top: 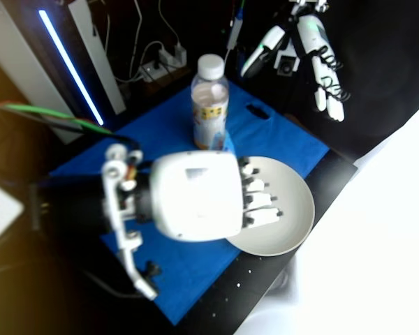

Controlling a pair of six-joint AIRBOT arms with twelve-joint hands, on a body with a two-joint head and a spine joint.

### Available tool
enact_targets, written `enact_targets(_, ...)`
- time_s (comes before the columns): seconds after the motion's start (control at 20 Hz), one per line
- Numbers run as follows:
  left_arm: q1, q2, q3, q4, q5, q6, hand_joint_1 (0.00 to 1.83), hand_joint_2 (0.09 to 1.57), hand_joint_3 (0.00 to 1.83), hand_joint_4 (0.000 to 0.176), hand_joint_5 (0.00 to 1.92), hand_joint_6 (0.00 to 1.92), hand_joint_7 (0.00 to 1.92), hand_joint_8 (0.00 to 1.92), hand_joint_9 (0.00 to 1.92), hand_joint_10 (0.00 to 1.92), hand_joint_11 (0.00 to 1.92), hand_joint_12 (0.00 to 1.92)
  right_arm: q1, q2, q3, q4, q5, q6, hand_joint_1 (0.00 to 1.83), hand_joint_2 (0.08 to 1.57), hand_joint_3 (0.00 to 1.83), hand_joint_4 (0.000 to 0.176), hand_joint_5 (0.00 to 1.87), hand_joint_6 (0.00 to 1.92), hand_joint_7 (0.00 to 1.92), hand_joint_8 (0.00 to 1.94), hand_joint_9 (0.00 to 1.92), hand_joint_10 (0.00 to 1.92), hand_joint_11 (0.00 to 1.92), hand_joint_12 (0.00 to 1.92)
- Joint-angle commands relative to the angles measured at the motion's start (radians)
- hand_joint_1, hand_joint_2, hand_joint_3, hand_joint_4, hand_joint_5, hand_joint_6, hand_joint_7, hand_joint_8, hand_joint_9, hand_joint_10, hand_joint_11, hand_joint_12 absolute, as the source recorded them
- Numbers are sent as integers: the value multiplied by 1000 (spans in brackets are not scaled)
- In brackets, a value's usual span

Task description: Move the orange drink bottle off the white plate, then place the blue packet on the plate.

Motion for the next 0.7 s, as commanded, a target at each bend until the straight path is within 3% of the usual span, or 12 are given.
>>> enact_targets(0.0, -7, -6, 6, -48, -107, -11, 620, 830, 9, 116, 0, 0, 0, 0, 0, 0, 0, 0, 17, -6, 15, 88, 36, 6, 1240, 1102, 0, 0, 1125, 766, 904, 1093, 886, 625, 582, 1299)
enact_targets(0.1, -7, -13, 9, -48, -111, -13, 615, 829, 6, 142, 0, 0, 0, 0, 0, 0, 0, 0, 17, -23, 38, 89, 15, 6, 1236, 1097, 0, 0, 1108, 788, 949, 1031, 967, 507, 636, 1181)
enact_targets(0.25, -7, -17, 11, -48, -115, -17, 609, 831, 4, 149, 0, 0, 0, 0, 0, 0, 0, 0, 16, -37, 63, 98, -3, 6, 1236, 1089, 0, 13, 1098, 784, 992, 987, 1044, 435, 676, 1183)
enact_targets(0.3, -7, -18, 11, -48, -117, -18, 610, 833, 5, 149, 0, 0, 0, 0, 0, 0, 0, 0, 14, -44, 70, 98, -8, 6, 1235, 1098, 0, 0, 1089, 758, 965, 1073, 1035, 475, 670, 1260)
enact_targets(0.35, -8, -19, 11, -48, -118, -19, 603, 834, 5, 140, 0, 0, 0, 0, 0, 0, 0, 0, 9, -49, 71, 98, -10, 6, 1232, 1103, 1, 1, 1076, 804, 951, 1073, 982, 495, 644, 1263)
enact_targets(0.4, -8, -20, 11, -49, -119, -19, 619, 834, 4, 152, 0, 0, 0, 0, 0, 0, 0, 0, 6, -52, 71, 98, -13, 6, 1232, 1100, 0, 9, 1070, 841, 964, 1025, 981, 492, 665, 1225)
enact_targets(0.5, -8, -24, 13, -49, -123, -22, 635, 829, 0, 171, 0, 0, 0, 0, 0, 0, 0, 0, -4, -65, 78, 98, -20, 6, 1229, 1112, 2, 0, 1045, 933, 932, 1020, 961, 460, 635, 1215)
enact_targets(0.6, -8, -30, 15, -49, -127, -23, 638, 829, 0, 162, 0, 0, 0, 0, 0, 0, 0, 0, -14, -74, 85, 98, -30, 6, 1231, 1116, 0, 0, 1032, 993, 933, 979, 966, 334, 583, 1133)
enact_targets(0.65, -8, -32, 16, -49, -128, -23, 645, 832, 2, 160, 0, 0, 0, 0, 0, 0, 0, 0, -21, -80, 88, 98, -33, 6, 1237, 1100, 7, 0, 1067, 785, 963, 1085, 1041, 563, 702, 1327)
